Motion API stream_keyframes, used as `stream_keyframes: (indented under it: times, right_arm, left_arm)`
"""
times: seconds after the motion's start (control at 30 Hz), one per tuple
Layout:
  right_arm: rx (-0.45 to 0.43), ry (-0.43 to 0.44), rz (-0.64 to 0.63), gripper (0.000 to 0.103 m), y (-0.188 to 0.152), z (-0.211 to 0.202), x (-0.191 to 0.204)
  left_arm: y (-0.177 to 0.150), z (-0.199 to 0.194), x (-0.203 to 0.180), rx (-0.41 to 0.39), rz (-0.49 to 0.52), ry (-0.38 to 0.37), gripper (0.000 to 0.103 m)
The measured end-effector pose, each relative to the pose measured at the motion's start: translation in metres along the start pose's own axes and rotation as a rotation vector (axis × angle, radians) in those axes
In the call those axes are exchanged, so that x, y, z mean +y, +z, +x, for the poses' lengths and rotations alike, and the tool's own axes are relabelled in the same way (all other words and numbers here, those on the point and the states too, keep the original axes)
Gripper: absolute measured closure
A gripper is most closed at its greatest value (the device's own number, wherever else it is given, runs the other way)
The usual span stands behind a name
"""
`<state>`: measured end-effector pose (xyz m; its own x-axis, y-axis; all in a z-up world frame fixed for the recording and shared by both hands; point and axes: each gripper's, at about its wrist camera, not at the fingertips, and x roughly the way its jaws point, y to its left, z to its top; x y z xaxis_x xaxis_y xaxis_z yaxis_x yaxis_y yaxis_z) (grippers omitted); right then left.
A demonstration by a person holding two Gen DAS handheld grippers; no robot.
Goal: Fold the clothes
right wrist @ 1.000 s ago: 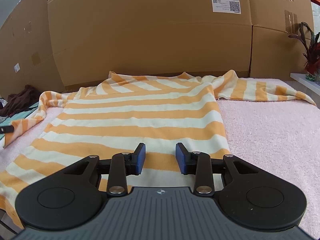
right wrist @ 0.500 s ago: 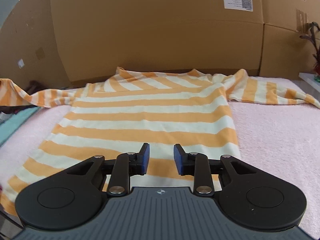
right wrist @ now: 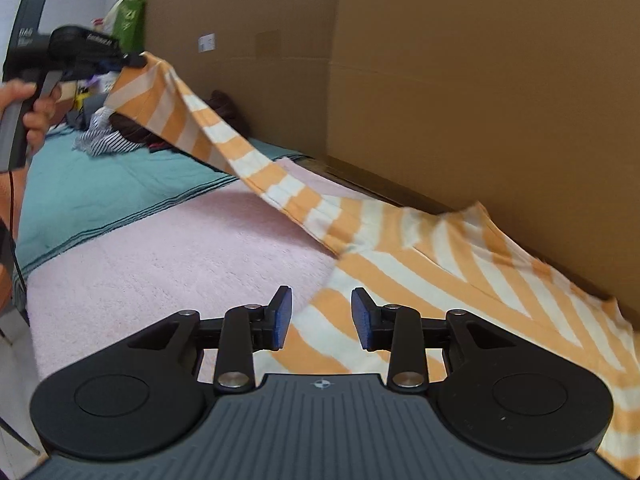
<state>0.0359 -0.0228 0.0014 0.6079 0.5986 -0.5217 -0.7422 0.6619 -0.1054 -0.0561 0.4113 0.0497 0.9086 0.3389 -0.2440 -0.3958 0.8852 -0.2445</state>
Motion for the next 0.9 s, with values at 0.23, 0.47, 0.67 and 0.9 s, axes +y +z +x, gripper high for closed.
stream_keyframes:
  times: [0.23, 0.47, 0.67, 0.9]
  right_arm:
    - [0.029, -0.032, -0.143, 0.068, 0.025, 0.072, 0.024]
    - [0.096, -0.030, -0.011, 0.099, 0.034, 0.114, 0.002]
    - [0.120, 0.091, 0.041, 0.091, 0.034, 0.107, -0.003]
    - [0.044, 0.100, 0.212, 0.085, 0.031, 0.074, -0.022]
  left_arm:
    - [-0.011, 0.001, 0.020, 0.020, 0.011, 0.012, 0.094]
    - [-0.037, 0.021, 0.033, 0.123, 0.023, 0.063, 0.094]
    - [-0.034, 0.016, 0.037, 0.072, -0.024, 0.013, 0.095]
    - [-0.028, 0.025, -0.001, 0.037, 0.085, -0.053, 0.094]
